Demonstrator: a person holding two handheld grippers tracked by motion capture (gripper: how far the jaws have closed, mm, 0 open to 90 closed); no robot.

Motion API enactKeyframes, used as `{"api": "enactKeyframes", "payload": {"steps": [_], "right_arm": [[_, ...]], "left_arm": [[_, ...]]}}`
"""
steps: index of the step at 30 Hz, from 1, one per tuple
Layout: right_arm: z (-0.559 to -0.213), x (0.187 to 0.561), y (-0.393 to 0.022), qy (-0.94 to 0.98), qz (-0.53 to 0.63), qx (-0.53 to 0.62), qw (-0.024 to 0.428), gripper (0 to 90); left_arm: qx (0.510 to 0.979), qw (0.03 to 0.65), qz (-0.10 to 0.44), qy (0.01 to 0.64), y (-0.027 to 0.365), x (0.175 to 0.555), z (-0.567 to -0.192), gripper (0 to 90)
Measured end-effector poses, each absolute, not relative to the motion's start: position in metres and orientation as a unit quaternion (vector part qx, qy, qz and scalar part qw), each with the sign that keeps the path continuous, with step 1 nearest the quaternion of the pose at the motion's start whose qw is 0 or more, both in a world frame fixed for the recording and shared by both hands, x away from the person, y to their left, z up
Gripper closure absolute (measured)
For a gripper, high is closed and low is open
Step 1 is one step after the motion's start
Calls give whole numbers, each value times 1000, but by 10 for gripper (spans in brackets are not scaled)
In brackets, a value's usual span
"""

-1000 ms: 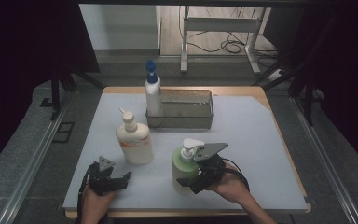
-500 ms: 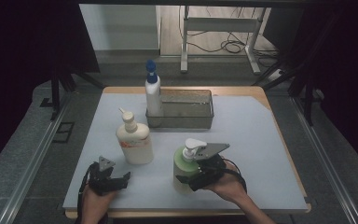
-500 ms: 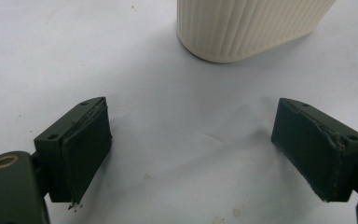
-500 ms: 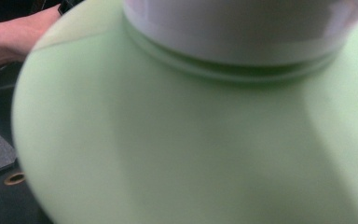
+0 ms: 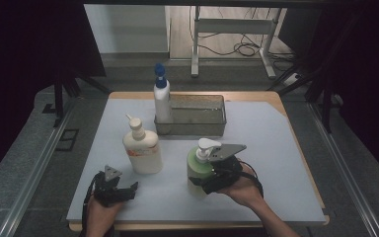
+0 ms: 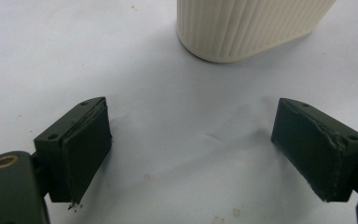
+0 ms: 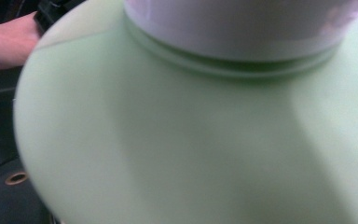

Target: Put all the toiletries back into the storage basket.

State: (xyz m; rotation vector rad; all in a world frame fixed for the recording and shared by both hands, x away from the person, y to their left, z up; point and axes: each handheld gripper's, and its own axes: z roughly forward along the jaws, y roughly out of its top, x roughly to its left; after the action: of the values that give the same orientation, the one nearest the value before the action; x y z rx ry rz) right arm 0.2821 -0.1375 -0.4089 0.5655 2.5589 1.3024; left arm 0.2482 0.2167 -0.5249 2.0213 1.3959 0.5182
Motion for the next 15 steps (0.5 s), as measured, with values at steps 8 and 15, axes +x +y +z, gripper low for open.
{"api": "enactKeyframes", "payload": {"steps": [8, 15], "right_arm": [[-399, 303, -139, 860, 447, 218, 116, 121], [-392, 318, -139, 856, 444, 226, 135, 121]], "left_arm": [[765, 311, 196, 529, 217, 248, -525, 116], [765, 311, 197, 529, 217, 248, -525, 116]]}}
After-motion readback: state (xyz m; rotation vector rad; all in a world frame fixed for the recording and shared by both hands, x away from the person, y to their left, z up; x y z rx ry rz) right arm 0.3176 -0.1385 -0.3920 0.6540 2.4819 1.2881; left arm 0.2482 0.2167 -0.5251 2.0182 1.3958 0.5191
